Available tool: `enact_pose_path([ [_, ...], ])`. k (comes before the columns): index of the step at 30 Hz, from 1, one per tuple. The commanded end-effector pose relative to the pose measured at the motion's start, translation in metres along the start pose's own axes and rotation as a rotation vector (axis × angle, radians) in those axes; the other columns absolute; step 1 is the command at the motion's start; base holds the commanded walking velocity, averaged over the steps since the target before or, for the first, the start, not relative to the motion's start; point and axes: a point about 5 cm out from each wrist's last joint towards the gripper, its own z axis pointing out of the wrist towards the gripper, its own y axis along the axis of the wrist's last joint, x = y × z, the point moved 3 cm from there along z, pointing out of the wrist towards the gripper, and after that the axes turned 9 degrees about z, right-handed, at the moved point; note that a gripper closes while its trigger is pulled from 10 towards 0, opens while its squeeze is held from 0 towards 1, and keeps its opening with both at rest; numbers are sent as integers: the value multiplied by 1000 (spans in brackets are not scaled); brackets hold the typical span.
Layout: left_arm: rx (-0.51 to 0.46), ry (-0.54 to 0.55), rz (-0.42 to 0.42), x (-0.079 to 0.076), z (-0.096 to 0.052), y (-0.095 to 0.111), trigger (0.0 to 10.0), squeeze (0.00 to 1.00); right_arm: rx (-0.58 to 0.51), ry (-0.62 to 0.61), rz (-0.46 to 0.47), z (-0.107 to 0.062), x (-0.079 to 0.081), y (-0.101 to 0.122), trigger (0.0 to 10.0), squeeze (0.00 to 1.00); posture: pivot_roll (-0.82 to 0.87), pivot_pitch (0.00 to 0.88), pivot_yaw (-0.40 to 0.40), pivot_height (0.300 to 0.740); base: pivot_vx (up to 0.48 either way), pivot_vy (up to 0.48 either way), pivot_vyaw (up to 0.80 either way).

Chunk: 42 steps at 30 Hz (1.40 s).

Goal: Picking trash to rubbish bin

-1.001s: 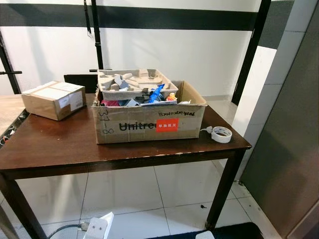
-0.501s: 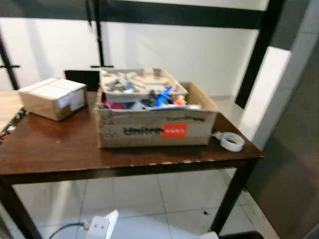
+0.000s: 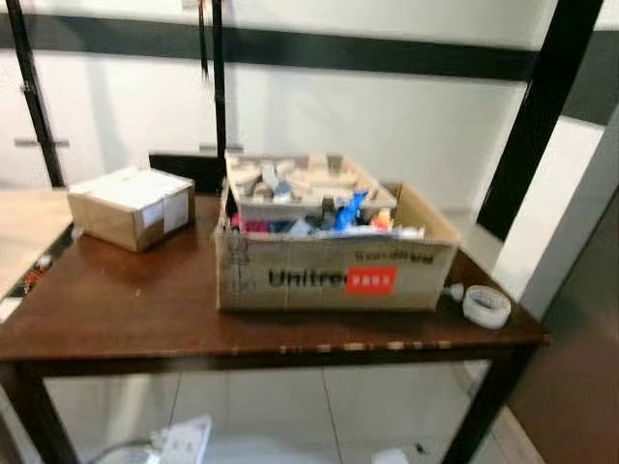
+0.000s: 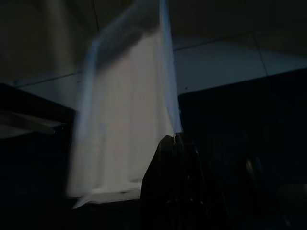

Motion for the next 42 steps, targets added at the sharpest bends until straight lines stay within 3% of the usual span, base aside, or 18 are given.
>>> enact_pose_path([
  [1, 13, -10, -6, -4, 0, -4, 10000, 0, 15, -19, 9, -1, -6, -4, 10000, 0, -11, 68, -18, 740, 247, 0, 0],
  [16, 1, 4, 10, -3, -1, -3, 10000, 0, 16, -20, 10, -1, -6, -4, 10000, 0, -10, 73, -17, 740, 149, 0, 0],
  [25, -3, -7, 90, -5, -1, -1, 10000, 0, 16, -20, 12, -1, -6, -4, 10000, 0, -10, 76, -16, 740, 0, 0, 0],
  [42, -2, -5, 82, -6, 0, 0, 10000, 0, 16, -23, 12, -1, -7, -3, 10000, 0, -13, 73, -16, 740, 0, -457, 0],
])
